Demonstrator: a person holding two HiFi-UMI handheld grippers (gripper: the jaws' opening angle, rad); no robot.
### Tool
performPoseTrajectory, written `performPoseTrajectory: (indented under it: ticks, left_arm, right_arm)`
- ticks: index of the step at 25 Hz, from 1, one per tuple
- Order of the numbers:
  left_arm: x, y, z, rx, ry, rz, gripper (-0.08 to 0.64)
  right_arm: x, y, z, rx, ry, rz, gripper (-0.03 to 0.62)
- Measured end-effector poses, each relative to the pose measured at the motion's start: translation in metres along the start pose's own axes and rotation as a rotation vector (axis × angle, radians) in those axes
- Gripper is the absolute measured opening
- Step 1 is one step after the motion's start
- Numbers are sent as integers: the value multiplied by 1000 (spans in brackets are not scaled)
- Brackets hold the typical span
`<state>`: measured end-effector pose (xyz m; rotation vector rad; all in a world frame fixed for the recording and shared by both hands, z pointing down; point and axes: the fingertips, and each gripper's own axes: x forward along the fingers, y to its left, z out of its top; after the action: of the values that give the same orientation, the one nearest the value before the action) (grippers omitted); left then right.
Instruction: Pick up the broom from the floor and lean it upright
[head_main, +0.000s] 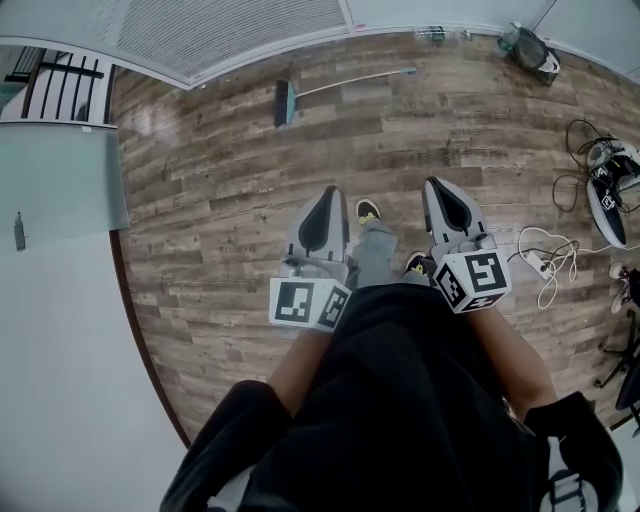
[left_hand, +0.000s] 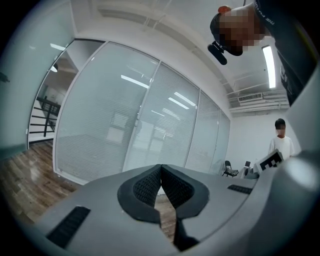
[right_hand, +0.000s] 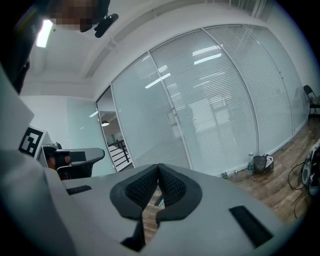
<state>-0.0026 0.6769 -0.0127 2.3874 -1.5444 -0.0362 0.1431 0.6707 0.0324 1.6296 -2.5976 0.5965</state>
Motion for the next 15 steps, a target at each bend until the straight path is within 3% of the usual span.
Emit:
performPoseTrajectory:
  ticks: [10, 15]
  left_arm:
    - [78, 90, 31, -21, 0, -34, 21]
    - [99, 131, 46, -25, -15, -33, 21]
  right_arm:
    - [123, 12, 34, -39, 15, 0, 15]
    - [154, 13, 35, -73, 24, -22, 15]
